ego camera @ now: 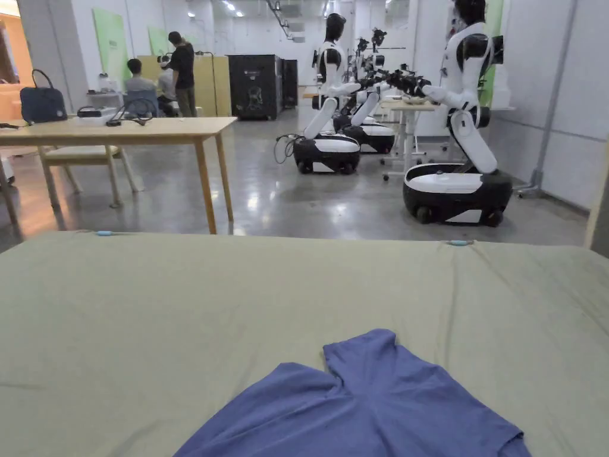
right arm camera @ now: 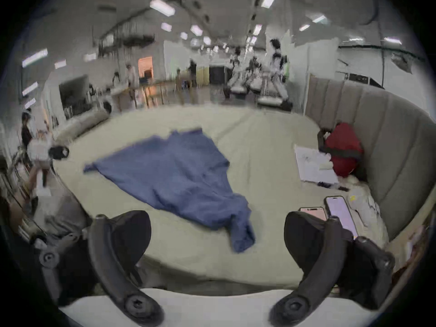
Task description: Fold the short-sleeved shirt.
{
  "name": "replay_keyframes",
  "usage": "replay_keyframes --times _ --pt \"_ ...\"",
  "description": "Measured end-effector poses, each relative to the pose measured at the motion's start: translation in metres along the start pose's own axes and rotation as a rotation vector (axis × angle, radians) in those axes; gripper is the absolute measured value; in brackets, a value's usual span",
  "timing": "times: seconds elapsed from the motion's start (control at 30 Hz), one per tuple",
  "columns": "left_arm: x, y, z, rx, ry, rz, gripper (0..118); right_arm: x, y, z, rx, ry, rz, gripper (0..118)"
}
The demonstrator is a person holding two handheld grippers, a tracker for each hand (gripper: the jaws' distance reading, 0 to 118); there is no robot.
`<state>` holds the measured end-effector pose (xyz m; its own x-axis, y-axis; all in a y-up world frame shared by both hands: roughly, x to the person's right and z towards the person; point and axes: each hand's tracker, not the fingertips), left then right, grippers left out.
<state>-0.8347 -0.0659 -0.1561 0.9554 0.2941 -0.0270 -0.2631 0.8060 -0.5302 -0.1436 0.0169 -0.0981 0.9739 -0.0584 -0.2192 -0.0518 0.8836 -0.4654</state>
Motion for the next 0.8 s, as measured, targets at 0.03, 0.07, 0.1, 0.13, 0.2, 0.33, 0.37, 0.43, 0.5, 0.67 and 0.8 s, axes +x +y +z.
replay_keyframes --times 0.03,0.07,0.1,0.13,0.2,0.33,0.37,0.43,0.5,0.67,0.8 --pt "0.005 -0.006 0.014 0.024 0.010 -0.004 78 -0.011 0.000 0.013 0.037 0.012 -0.029 100" --pt "0.011 -0.012 0.026 0.062 0.019 -0.004 41 -0.020 0.000 0.024 0.067 0.030 -0.045 73" --pt "0.011 -0.018 0.034 0.063 0.044 0.000 1 -0.020 -0.007 0.026 0.098 0.057 -0.037 35" --pt "0.010 -0.021 0.035 0.060 0.056 0.009 0 -0.019 -0.012 0.022 0.118 0.030 -0.023 3" --pt "-0.002 -0.027 0.038 0.053 0.033 0.042 0 -0.029 -0.010 0.025 0.130 0.001 -0.009 3" --pt "0.007 -0.021 0.028 0.029 0.024 0.025 0 -0.054 0.010 0.022 0.138 0.055 0.004 3" --pt "0.009 -0.018 0.021 0.020 0.024 0.016 0 -0.048 0.008 0.022 0.160 0.083 -0.034 3" --pt "0.010 -0.012 0.002 0.003 0.020 0.008 15 -0.036 0.006 0.022 0.168 0.100 -0.036 3" --pt "0.007 -0.007 -0.022 0.004 0.009 0.032 61 -0.031 0.008 0.020 0.170 0.114 -0.030 3" --pt "-0.004 -0.002 -0.088 -0.154 0.031 0.067 114 -0.042 0.007 0.005 0.115 0.050 0.006 3" --pt "-0.004 -0.004 -0.123 -0.255 0.095 0.015 111 -0.031 0.000 0.003 0.092 0.044 -0.018 3"
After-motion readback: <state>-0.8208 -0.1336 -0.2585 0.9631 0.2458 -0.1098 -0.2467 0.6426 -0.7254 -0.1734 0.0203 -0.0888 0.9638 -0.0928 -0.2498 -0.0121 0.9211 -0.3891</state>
